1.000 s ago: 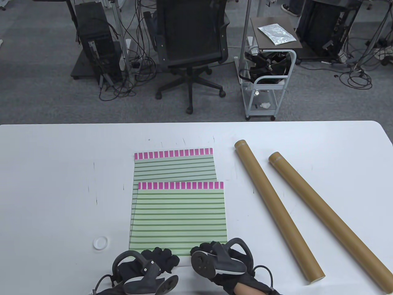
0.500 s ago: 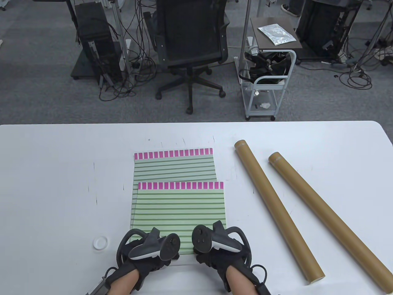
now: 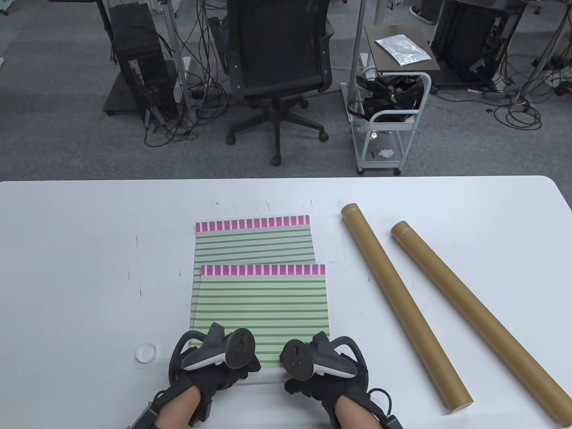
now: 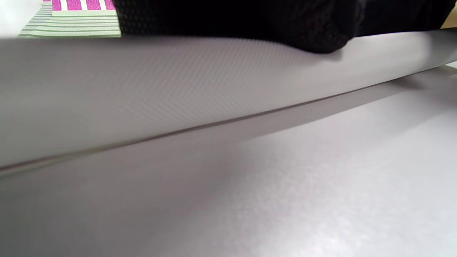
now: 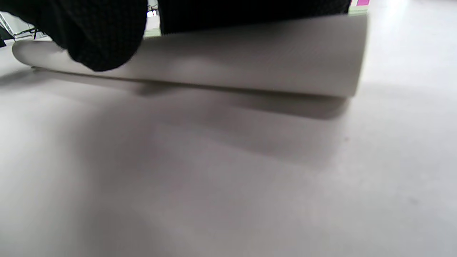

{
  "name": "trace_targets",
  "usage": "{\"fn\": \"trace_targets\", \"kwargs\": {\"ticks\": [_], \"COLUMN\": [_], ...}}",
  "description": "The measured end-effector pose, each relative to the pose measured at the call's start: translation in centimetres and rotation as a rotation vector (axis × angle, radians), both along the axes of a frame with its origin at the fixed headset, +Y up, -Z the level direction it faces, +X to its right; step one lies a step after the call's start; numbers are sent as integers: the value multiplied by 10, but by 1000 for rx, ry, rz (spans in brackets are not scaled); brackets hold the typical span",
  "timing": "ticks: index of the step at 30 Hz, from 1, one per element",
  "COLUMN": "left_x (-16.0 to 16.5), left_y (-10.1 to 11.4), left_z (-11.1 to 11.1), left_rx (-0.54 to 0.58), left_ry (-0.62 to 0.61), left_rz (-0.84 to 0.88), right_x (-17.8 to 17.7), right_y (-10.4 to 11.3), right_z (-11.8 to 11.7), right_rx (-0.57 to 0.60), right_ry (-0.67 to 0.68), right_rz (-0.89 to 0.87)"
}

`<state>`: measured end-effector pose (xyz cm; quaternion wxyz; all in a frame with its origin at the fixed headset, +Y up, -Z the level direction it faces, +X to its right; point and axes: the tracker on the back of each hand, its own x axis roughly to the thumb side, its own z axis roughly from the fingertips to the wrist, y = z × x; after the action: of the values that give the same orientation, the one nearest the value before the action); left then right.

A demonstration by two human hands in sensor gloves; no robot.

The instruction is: Roll up mouse pads and store in mailing tubes

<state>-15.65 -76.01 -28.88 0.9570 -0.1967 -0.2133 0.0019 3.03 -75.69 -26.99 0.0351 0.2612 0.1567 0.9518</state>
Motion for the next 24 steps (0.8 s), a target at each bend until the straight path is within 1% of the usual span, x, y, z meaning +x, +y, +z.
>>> {"fn": "trace_targets", "kwargs": {"ticks": [2,4,5,6,7,8,10,12,14,15,21,24], "left_x": [1,3,2,0,-1,-3,-5,-7,-6,-4,-4,-3], "left_y": [0,0,2,3,3,4,3,1,2,2,0,-3], "left_z": [4,9,12,14,16,18,18,21,24,25,23,23], "left_rx": [28,102,188,230,214,221,180,156,240,263,244,256], "left_ry": [-13,-37,-32,-34,-40,-47,-72,-78,-71,-81,-48,-41], "left_rz": [-32,-78,-78,-61,-29,-2,3,5,-45,-73,-40,-47], "right_x": [-3,-5,-6,-7,-8,-10,-12,-11,-12,-12,-9,-10], "right_y": [-1,1,1,1,2,2,2,0,1,1,3,7], "right_z": [-2,-4,-5,-5,-5,-4,-3,-2,-2,-2,0,2], "right_rx": [70,63,70,73,77,88,114,127,127,135,119,185], "right_ry": [-14,-14,-23,-25,-28,-31,-22,-33,-31,-27,-43,-68], "right_rz": [21,39,40,44,58,74,108,98,104,109,107,93]}}
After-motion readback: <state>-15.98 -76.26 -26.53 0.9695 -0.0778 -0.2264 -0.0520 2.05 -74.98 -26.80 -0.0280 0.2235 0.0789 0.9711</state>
